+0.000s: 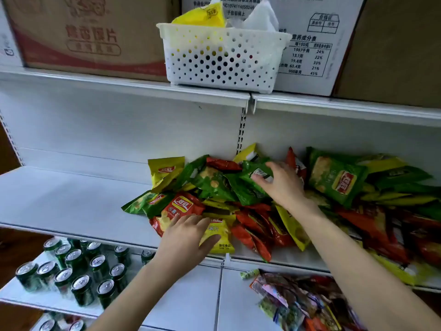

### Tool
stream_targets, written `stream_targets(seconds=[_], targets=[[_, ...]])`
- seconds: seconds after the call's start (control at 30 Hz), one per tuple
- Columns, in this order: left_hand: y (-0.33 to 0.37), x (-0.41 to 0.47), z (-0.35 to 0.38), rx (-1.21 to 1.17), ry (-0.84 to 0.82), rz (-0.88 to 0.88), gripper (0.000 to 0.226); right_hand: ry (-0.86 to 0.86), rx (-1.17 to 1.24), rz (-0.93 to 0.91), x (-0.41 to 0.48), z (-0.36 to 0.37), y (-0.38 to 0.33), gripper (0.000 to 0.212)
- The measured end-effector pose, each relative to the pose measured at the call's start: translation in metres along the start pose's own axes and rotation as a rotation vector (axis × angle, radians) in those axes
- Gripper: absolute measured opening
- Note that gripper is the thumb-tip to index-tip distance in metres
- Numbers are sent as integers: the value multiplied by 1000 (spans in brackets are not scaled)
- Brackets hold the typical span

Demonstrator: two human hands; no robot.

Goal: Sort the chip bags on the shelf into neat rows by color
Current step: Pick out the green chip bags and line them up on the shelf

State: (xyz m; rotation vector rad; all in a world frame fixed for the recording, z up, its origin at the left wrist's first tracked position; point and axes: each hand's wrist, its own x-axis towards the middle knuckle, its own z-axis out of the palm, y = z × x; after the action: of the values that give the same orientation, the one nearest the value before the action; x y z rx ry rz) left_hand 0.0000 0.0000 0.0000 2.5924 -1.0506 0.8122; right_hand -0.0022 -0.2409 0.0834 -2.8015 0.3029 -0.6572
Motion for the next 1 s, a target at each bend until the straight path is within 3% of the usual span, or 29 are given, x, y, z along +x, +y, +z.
stream_targets(seconds=[0.13, 0.23, 0.33, 0.4, 0.5, 0.57, 0.63, 0.7, 0.77, 0.83, 0.93, 1.0], targets=[[-44, 10, 17, -83, 39, 47, 50, -25, -235, 210, 29, 30, 4, 84], [-69, 22, 30, -134, 23, 121, 49, -53, -208, 327, 39, 57, 12, 67], [-83, 38, 37, -232, -8, 121, 49, 26, -119, 282, 35, 55, 9, 48], [-83, 48, 30, -435, -50, 11, 56, 105, 8, 231, 22, 41, -3, 44], [-78, 63, 20, -986, -205, -324, 76, 128, 221, 131, -8, 20, -35, 43], [-71, 72, 15, -1381, -353, -542, 88, 37, 292, 54, -27, 20, -55, 43], [-63, 74, 14, -1599, -421, -631, 77, -149, 355, 31, -38, 27, -67, 42], [-60, 72, 15, -1569, -404, -618, 73, -272, 431, 45, -35, 31, -67, 37], [-64, 68, 16, -1535, -375, -608, 65, -151, 466, 117, -20, 32, -53, 33], [-70, 64, 17, -1576, -354, -624, 56, 17, 250, 170, 5, 36, -29, 42], [-79, 62, 19, -1575, -326, -666, 48, -125, -79, 229, 34, 59, 4, 64], [-82, 61, 17, -1574, -310, -662, 47, -171, -129, 250, 44, 78, 16, 55]])
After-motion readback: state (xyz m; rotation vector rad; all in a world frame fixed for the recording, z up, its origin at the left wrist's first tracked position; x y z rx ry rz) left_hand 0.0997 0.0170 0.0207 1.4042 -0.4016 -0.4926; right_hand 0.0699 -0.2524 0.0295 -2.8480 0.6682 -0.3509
